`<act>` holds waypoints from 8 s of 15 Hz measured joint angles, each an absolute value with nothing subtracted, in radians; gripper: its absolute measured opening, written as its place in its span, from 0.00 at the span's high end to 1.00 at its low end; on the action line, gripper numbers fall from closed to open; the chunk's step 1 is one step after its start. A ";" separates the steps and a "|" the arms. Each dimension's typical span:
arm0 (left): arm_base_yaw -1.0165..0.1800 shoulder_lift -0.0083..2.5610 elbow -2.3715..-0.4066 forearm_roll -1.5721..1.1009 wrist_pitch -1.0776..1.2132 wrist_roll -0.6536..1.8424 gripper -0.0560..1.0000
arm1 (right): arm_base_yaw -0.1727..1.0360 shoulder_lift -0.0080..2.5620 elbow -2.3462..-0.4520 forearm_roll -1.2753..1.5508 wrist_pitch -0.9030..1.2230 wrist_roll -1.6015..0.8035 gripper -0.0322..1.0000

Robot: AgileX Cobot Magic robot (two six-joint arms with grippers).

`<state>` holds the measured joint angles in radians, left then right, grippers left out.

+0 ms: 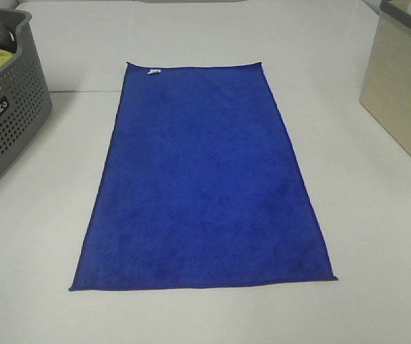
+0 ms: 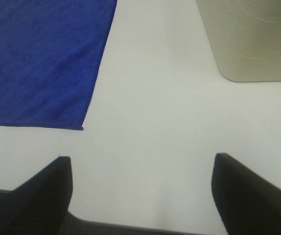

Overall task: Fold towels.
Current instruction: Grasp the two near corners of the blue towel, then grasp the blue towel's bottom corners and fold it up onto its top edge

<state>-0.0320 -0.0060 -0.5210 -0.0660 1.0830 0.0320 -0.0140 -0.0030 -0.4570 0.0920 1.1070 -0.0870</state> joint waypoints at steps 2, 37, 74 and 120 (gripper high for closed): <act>-0.032 -0.006 -0.521 -0.066 1.083 0.032 0.36 | -0.014 -0.003 -0.457 0.092 1.107 -0.087 0.23; -0.032 -0.006 -0.531 -0.066 1.055 0.032 0.36 | -0.014 -0.003 -0.457 0.092 1.107 -0.087 0.23; -0.114 1.899 -0.622 -1.490 0.635 1.144 0.30 | -0.018 1.851 -0.805 0.844 0.726 -0.676 0.23; -0.133 1.791 -1.062 -1.033 0.618 0.646 0.95 | -0.018 1.931 -1.361 0.803 0.941 -0.565 0.95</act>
<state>-0.1330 1.7910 -1.0620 -1.0330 0.6180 0.6460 -0.0180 1.9310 -1.3610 0.8030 0.9410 -0.5650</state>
